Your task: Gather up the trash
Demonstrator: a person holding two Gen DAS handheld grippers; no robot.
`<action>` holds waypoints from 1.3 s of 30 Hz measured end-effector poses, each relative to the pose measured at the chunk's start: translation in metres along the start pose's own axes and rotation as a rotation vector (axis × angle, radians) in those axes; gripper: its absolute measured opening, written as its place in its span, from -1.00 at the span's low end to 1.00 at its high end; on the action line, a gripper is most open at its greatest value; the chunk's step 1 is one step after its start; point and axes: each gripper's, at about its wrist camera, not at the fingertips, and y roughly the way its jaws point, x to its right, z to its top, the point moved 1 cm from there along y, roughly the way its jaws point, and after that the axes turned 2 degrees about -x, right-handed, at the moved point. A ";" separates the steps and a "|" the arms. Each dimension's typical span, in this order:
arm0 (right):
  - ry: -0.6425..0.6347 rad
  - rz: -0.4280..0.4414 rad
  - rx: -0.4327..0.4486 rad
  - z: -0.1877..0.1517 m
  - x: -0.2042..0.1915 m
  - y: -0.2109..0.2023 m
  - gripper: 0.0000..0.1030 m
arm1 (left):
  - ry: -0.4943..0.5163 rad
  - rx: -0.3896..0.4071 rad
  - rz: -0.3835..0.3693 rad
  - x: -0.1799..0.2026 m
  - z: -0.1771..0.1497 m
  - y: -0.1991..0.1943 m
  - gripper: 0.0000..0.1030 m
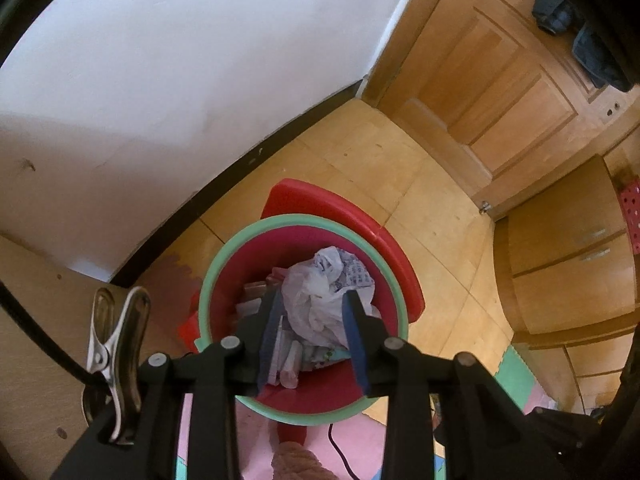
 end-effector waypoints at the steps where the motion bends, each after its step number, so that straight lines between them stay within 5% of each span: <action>1: -0.002 0.003 -0.003 0.001 0.000 0.002 -0.78 | -0.005 0.000 0.003 -0.001 0.000 -0.001 -0.38; 9: 0.003 0.031 -0.010 0.007 0.000 0.010 -0.76 | -0.033 0.006 0.032 -0.008 -0.003 -0.009 -0.38; 13: -0.004 0.040 0.001 0.010 -0.001 0.009 -0.52 | -0.046 0.012 0.032 -0.009 -0.005 -0.015 -0.38; 39: -0.081 -0.008 0.077 -0.015 -0.019 -0.043 -0.52 | -0.069 0.080 -0.028 0.006 -0.049 -0.098 -0.38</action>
